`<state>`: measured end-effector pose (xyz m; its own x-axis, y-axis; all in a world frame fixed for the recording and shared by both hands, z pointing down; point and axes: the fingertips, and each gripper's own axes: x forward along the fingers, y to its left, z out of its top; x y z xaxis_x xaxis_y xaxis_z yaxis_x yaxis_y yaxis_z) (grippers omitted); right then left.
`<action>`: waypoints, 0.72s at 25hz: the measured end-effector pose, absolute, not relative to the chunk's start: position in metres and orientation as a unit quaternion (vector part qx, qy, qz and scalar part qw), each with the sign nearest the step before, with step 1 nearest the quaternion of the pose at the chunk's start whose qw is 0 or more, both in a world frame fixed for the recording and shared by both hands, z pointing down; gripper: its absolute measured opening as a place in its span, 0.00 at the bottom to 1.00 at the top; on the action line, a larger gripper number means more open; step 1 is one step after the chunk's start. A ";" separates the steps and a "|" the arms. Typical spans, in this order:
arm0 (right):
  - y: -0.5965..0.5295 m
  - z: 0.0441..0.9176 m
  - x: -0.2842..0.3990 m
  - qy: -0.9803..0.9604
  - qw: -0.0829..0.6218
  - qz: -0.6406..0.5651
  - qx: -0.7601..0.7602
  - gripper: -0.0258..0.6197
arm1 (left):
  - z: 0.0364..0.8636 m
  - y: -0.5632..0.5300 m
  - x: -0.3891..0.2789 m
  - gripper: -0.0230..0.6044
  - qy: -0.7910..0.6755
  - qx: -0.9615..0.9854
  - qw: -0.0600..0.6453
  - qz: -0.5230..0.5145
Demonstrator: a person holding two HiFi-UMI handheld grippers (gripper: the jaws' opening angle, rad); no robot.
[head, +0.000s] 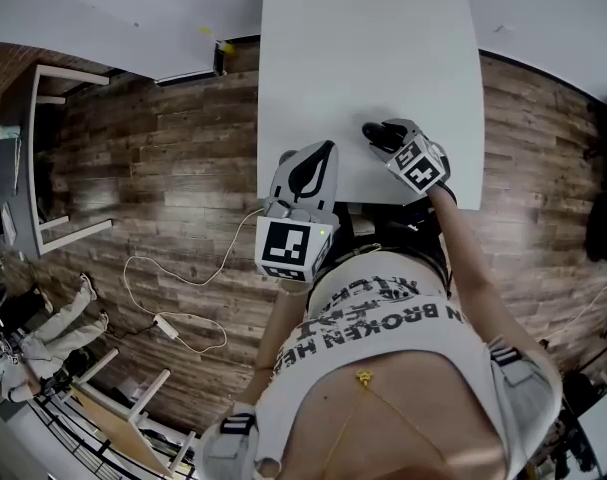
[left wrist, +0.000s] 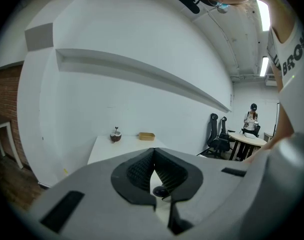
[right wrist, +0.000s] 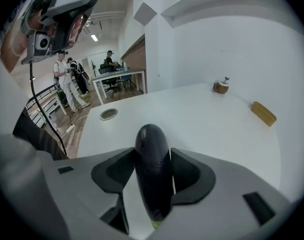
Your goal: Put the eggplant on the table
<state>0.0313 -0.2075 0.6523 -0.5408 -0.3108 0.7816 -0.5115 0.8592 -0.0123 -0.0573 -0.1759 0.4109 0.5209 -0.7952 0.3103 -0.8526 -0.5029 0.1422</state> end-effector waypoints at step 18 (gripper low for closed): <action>-0.207 0.680 0.029 -0.856 0.449 0.127 0.225 0.38 | 0.412 -0.173 -0.073 0.05 -0.495 0.850 0.146 0.104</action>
